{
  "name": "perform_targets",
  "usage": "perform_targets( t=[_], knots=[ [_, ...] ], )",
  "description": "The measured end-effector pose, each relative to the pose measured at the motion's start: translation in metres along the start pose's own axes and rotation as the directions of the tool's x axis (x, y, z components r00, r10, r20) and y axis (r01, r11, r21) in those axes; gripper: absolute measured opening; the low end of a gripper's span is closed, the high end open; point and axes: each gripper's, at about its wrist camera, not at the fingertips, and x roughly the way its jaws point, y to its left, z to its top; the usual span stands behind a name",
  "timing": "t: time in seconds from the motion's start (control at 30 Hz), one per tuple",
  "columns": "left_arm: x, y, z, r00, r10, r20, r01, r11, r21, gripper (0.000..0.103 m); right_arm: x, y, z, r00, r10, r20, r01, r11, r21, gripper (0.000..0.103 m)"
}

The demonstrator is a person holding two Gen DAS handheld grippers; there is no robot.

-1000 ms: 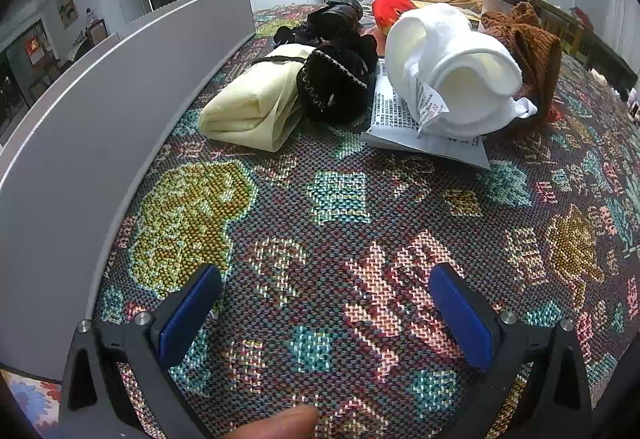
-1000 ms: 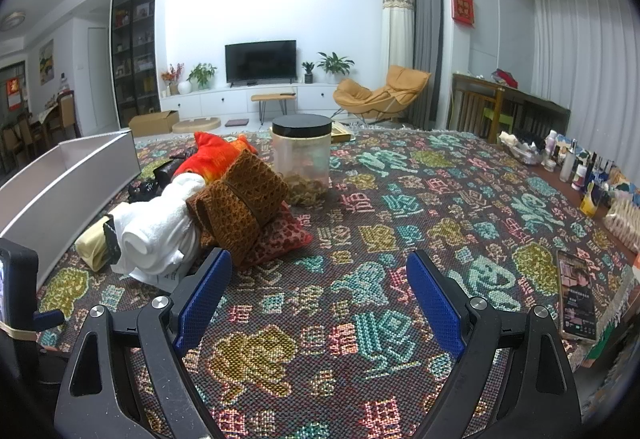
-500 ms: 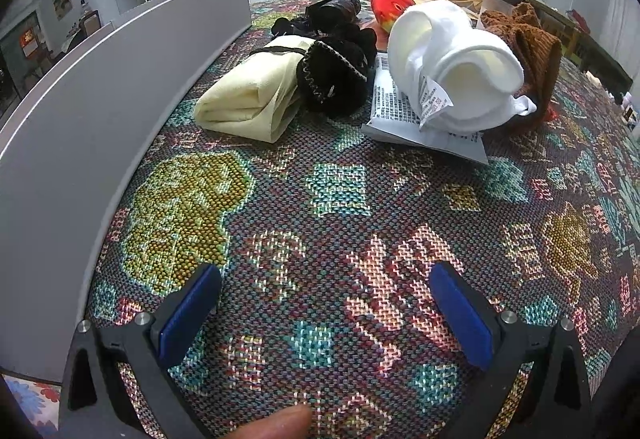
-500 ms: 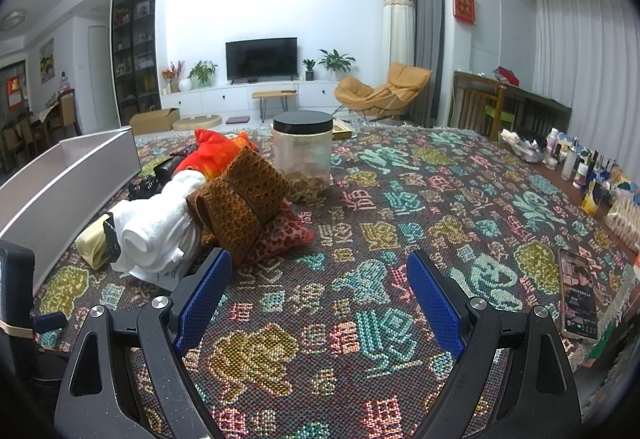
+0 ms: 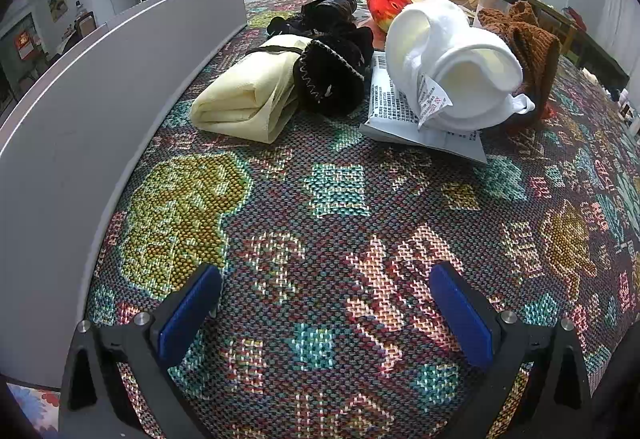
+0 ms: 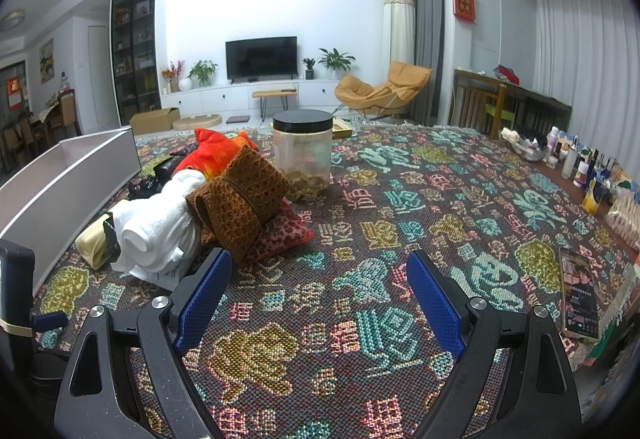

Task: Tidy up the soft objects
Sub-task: 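Move both tools toward the pile of soft items on the table, then grasp the brown knitted bag with the right tool while the left tool grasps the red plush fish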

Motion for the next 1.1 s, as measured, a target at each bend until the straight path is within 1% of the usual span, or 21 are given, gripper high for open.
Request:
perform_targets(
  t=[0.37, 0.57, 0.7, 0.8, 0.9, 0.97, 1.03, 1.07, 1.1],
  knots=[
    [0.001, 0.000, 0.003, 1.000, -0.007, -0.006, 0.007, 1.000, 0.009, 0.103, 0.003, 0.001, -0.002, 1.000, 0.007, -0.019, -0.007, 1.000, 0.002, 0.091],
    [0.006, 0.002, 0.011, 0.999, -0.041, -0.025, 0.042, 0.997, 0.059, 0.103, 0.005, 0.000, -0.001, 1.000, 0.009, -0.028, -0.009, 1.000, -0.003, 0.091],
    [0.008, 0.003, 0.014, 0.998, -0.054, -0.023, 0.056, 0.995, 0.079, 0.103, 0.006, -0.001, 0.000, 0.999, 0.016, -0.038, -0.016, 1.000, -0.002, 0.091],
    [0.010, 0.004, 0.014, 0.999, -0.053, -0.014, 0.054, 0.995, 0.079, 0.103, 0.007, -0.004, -0.001, 0.998, 0.035, -0.052, -0.034, 0.999, 0.015, 0.091],
    [0.010, 0.004, 0.014, 0.998, -0.054, -0.013, 0.055, 0.995, 0.079, 0.103, 0.014, -0.014, -0.001, 0.993, 0.076, -0.086, -0.070, 0.995, 0.072, 0.091],
    [0.009, 0.004, 0.012, 0.998, -0.056, -0.010, 0.057, 0.995, 0.078, 0.103, 0.023, -0.024, -0.002, 0.985, 0.119, -0.128, -0.101, 0.985, 0.141, 0.091],
    [0.009, 0.004, 0.012, 0.998, -0.056, -0.005, 0.056, 0.996, 0.076, 0.103, 0.037, -0.036, -0.003, 0.962, 0.201, -0.185, -0.156, 0.960, 0.233, 0.091],
    [0.007, 0.003, 0.010, 0.998, -0.057, 0.000, 0.057, 0.996, 0.075, 0.103, 0.049, -0.043, -0.002, 0.936, 0.280, -0.215, -0.208, 0.930, 0.304, 0.091],
    [0.007, 0.003, 0.009, 0.998, -0.057, 0.005, 0.056, 0.996, 0.074, 0.103, 0.057, -0.045, 0.000, 0.918, 0.328, -0.224, -0.239, 0.907, 0.347, 0.091]
  ],
)
